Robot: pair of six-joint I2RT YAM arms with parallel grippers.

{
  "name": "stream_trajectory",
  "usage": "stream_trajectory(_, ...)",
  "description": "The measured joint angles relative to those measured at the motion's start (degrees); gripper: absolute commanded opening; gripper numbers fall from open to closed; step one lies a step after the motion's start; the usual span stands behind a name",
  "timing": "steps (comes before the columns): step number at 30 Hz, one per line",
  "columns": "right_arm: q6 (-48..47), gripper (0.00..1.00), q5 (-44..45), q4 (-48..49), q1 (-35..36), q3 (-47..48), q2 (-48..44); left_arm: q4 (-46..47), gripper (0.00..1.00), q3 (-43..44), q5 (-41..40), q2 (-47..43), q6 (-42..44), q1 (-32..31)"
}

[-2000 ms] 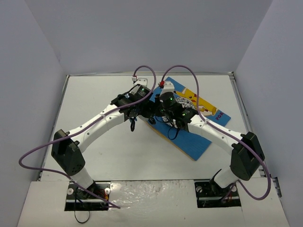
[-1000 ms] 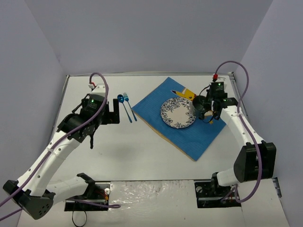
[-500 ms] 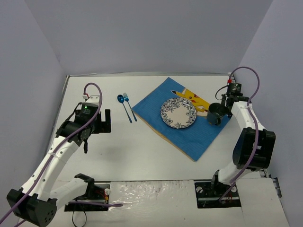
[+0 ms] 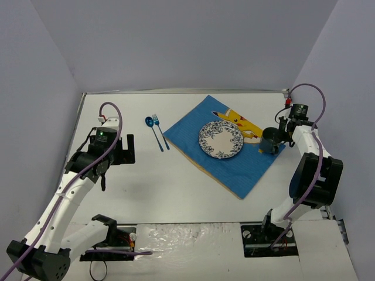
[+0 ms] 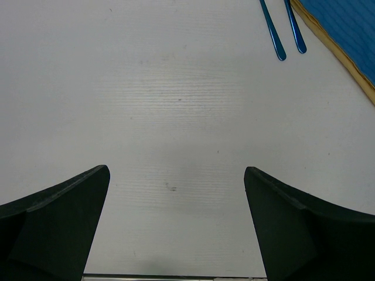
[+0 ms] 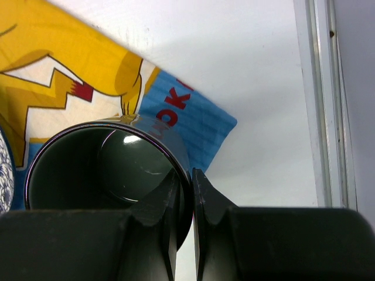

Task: Set the dinner table for one person

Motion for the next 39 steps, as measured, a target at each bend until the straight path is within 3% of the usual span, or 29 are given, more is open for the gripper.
stream_trajectory(23,0.0,0.02,-1.5,6.0,-1.9,-1.0,4.6,0.0,0.97,-0.1,1.0,0.6,0.1,1.8)
stream_trajectory(27,0.0,0.18,-1.7,6.3,-2.3,-1.1,4.7,0.0,0.97,-0.1,1.0,0.6,0.1,1.9)
stream_trajectory(29,0.3,0.42,-1.8,7.1,-2.5,-1.7,4.7,0.0,0.97,-0.1,1.0,0.6,0.1,2.0)
stream_trajectory(31,0.9,0.55,-1.6,7.8,-2.8,-2.5,4.6,0.1,0.97,-0.1,1.1,0.6,0.1,2.2)
stream_trajectory(39,4.3,0.78,2.2,7.7,-3.1,-4.9,-4.0,0.2,0.97,-0.2,1.3,1.5,0.1,2.6)
